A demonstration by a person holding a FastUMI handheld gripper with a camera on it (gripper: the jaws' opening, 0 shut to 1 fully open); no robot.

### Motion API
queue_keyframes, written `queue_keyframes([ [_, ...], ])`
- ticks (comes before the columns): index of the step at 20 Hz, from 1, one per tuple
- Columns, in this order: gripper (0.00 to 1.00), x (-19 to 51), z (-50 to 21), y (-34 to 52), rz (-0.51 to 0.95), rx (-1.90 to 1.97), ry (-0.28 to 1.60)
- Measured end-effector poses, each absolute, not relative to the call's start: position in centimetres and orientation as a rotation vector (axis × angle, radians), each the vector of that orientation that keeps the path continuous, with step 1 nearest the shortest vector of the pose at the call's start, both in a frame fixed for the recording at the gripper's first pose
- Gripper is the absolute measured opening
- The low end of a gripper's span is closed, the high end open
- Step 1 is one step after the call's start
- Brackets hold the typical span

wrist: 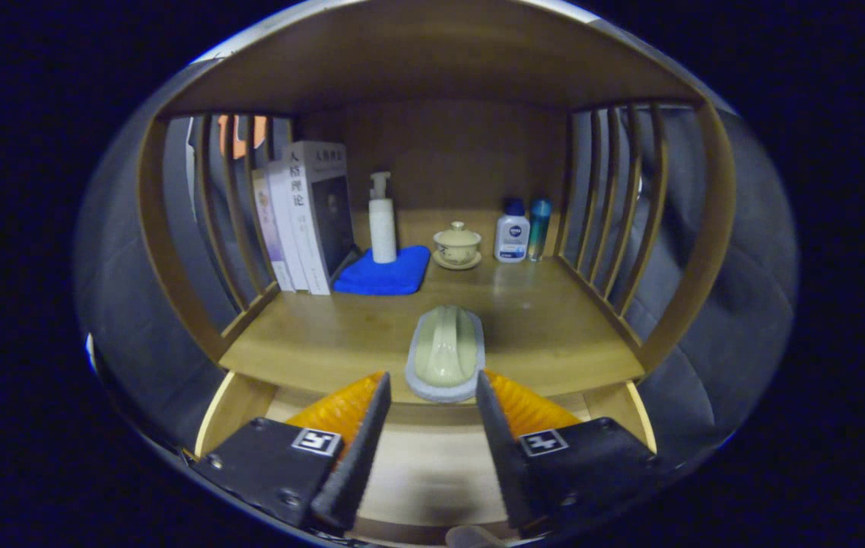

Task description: Pull open the drawer, take out the items inside it, and place them on the countertop above the cabinet.

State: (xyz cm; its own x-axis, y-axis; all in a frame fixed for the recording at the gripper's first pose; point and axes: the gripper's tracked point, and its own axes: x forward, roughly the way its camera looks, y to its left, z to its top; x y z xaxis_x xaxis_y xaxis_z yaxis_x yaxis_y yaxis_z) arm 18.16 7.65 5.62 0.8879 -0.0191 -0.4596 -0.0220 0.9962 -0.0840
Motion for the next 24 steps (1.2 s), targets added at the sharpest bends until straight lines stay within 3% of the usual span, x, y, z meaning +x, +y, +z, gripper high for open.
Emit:
queue_keyframes([
  [2, 0.99, 15.8, 6.0, 8.4, 0.018, -0.09, 0.423],
  [15, 0.99, -0.5, 8.7, 10.2, 0.077, -0.096, 0.077],
  [24, 1.0, -5.9, 0.8, 5.9, -0.032, -0.107, 0.077],
])
